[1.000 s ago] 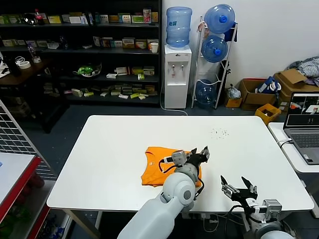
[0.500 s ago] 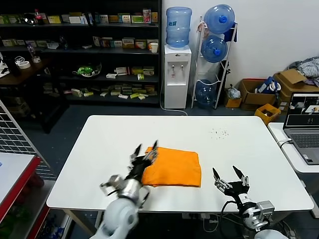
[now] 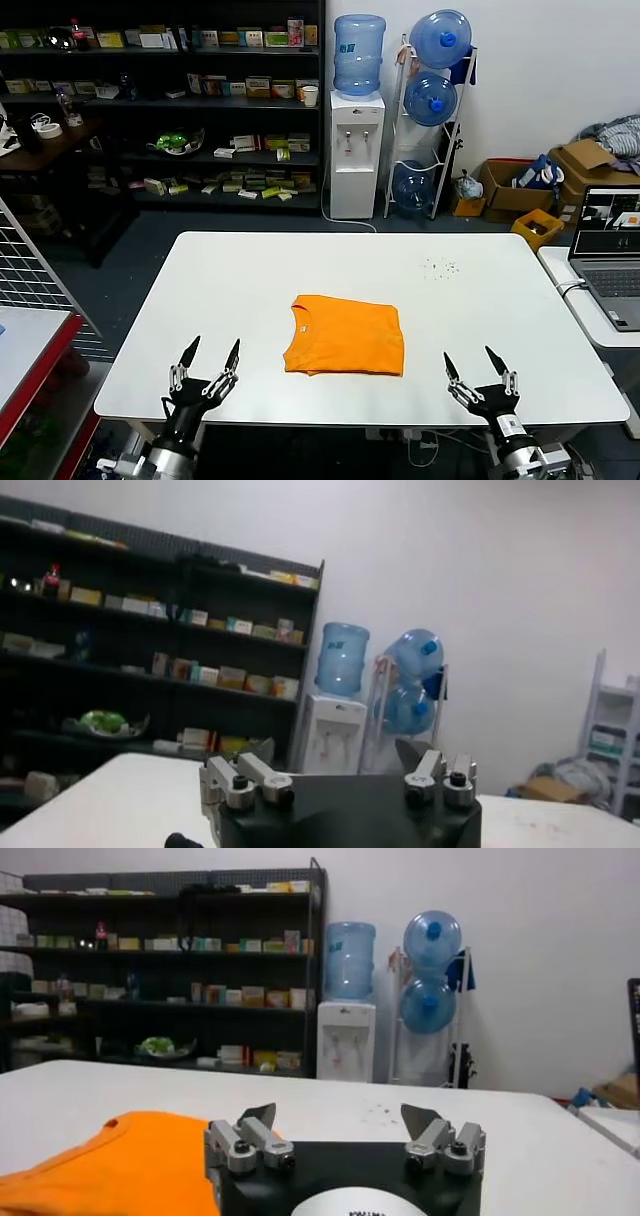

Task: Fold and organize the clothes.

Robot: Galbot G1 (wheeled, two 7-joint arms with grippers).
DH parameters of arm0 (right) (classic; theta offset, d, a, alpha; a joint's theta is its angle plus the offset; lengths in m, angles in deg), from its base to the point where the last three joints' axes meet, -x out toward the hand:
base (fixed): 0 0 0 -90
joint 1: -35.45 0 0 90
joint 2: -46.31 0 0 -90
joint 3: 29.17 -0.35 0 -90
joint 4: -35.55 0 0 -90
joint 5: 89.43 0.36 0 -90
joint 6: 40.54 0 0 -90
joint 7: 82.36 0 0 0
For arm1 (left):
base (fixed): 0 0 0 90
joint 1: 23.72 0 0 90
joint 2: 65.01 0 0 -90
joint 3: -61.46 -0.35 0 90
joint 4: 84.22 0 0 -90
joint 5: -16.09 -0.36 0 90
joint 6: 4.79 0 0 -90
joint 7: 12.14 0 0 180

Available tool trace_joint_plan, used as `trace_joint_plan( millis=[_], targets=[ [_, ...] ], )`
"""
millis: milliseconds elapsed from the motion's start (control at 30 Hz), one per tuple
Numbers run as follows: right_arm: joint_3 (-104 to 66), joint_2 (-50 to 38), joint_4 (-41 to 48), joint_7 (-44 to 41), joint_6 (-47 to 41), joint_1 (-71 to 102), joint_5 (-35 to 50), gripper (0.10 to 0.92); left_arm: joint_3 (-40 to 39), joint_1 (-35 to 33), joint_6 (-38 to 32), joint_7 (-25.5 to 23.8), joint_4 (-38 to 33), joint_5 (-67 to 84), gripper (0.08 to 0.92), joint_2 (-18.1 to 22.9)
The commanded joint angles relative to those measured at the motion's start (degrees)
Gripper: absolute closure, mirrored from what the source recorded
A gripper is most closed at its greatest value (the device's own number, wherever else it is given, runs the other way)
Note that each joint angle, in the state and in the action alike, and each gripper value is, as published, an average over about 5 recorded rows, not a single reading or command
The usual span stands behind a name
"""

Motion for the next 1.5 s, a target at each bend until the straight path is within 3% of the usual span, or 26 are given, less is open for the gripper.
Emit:
trace_joint_plan(
  millis=[33, 167, 467, 1500],
  targets=[
    [-2.8, 3.1, 2.8, -3.5, 9.3, 2.4, -1.1, 0.203, 4.5, -8.5, -7.3, -4.6, -1.7, -4.9, 0.177, 4.7],
    [-2.3, 5.8, 1.9, -3.4, 12.2, 2.3, -3.5, 0.203, 3.3, -8.5, -7.9, -4.9, -1.0, -5.0, 0.177, 7.1],
    [-1.2, 10.9, 2.2, -2.3, 17.3, 3.7, -10.8, 0.203, 2.4, -8.5, -7.9, -4.2, -0.1, -5.0, 0.177, 7.6],
    [-2.1, 11.3, 1.9, -2.0, 16.7, 2.9, -10.5, 0.203, 2.3, -8.1, -8.2, -3.3, 1.4, -4.8, 0.177, 8.4]
  ],
)
